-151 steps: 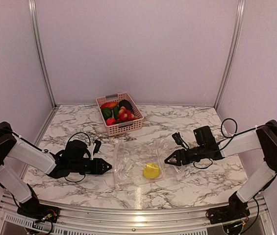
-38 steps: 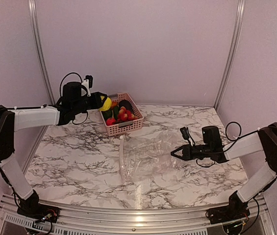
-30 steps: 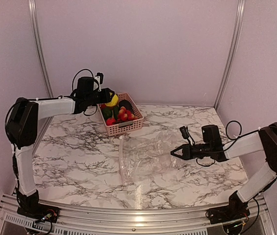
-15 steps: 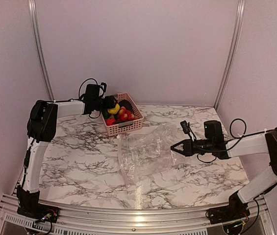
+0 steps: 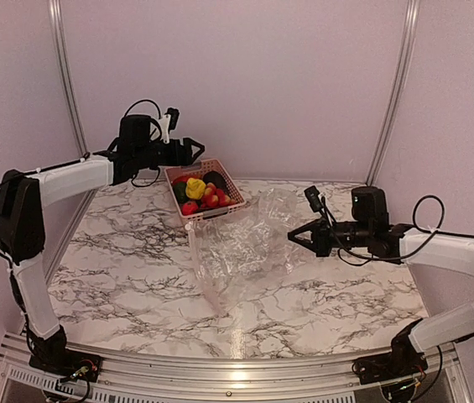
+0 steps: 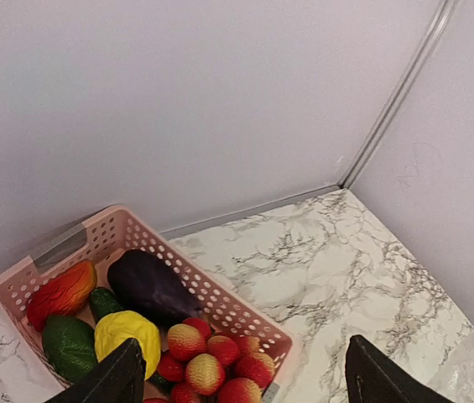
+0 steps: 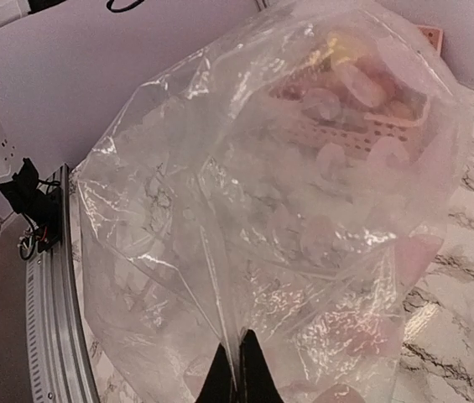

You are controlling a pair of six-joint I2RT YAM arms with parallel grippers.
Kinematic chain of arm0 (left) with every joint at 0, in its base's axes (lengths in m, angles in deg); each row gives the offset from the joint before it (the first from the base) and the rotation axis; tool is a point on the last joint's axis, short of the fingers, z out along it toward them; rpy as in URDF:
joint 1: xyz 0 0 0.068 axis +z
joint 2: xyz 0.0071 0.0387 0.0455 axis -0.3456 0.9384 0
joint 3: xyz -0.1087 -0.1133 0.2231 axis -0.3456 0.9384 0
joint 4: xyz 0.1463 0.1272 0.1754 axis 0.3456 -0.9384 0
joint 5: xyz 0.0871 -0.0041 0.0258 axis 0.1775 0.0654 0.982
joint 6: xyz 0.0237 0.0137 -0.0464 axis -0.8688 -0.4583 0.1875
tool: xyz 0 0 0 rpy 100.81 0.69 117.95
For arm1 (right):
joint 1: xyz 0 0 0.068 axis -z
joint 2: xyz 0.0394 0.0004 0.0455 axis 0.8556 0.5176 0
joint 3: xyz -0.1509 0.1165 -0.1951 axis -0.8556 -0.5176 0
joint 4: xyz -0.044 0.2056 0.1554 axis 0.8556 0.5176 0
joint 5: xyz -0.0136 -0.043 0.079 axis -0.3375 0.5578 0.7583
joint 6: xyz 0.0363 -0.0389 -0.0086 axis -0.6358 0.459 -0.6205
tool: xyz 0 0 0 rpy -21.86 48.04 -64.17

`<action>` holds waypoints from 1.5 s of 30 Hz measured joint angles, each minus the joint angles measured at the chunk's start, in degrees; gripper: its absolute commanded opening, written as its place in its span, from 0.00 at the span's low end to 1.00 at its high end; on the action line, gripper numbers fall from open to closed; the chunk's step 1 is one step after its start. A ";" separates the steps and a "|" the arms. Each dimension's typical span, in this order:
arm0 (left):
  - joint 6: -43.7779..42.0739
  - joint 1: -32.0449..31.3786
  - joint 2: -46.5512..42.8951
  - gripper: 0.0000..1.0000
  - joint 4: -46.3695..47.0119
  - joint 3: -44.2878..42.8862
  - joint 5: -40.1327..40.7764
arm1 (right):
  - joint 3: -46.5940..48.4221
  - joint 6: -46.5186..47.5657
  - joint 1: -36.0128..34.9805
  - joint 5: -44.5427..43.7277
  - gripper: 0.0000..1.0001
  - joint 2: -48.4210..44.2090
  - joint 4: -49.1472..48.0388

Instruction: Open the zip-top bag and remove the fake food

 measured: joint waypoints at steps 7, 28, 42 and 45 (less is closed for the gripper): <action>-3.04 -8.39 -14.43 0.84 2.67 8.20 -10.54 | 1.31 3.80 -4.59 -2.49 0.00 -4.68 4.28; -3.45 -22.38 -12.37 0.14 -2.84 10.69 -22.40 | 4.33 9.51 -12.04 -2.95 0.00 -7.39 8.79; -0.20 -15.34 -19.71 0.00 2.67 21.31 -26.16 | 3.76 7.74 -12.24 -7.52 0.24 -8.96 10.05; 0.87 -14.49 -21.18 0.00 4.63 22.49 -27.34 | 3.76 7.21 -12.24 -8.85 0.12 -8.48 10.58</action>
